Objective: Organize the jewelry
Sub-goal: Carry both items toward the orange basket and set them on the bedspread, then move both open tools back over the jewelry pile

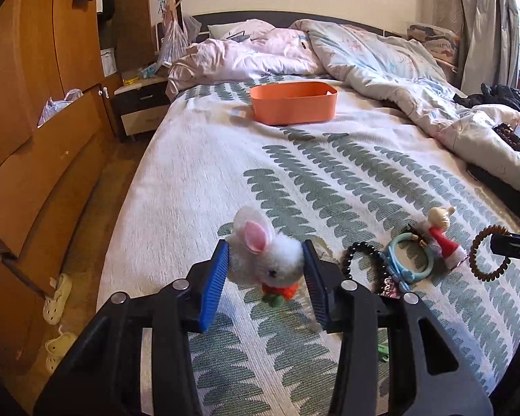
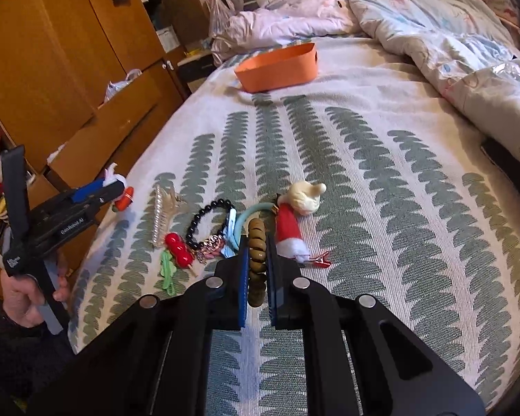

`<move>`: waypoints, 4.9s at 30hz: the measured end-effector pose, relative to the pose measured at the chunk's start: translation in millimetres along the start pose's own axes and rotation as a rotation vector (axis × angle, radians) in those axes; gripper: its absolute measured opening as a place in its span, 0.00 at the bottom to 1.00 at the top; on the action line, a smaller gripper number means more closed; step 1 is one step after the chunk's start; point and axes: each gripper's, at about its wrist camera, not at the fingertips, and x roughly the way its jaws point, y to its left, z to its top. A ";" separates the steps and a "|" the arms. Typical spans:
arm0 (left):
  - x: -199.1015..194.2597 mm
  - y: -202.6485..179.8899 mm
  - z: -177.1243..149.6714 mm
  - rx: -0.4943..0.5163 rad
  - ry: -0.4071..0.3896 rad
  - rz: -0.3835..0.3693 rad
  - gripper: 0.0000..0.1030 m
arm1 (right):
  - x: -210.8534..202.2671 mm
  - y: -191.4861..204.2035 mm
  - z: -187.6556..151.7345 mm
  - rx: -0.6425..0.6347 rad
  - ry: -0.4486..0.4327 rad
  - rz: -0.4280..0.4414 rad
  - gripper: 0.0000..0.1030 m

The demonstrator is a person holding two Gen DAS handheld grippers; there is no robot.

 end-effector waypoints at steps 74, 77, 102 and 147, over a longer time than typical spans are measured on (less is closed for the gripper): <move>178.5 -16.1 112.5 -0.042 0.162 0.037 0.67 | 183.5 -33.0 177.9 -0.084 0.139 -0.115 0.16; 176.9 -14.0 113.9 -0.051 0.164 0.037 0.67 | 176.7 -34.0 181.4 -0.082 0.123 -0.126 0.18; 32.4 3.6 94.0 -0.166 -0.013 0.051 0.90 | 9.9 -11.7 152.2 -0.025 -0.129 -0.026 0.74; 48.1 -20.4 -9.5 -0.085 0.091 0.175 0.91 | 46.2 1.4 -4.4 -0.079 0.069 -0.170 0.75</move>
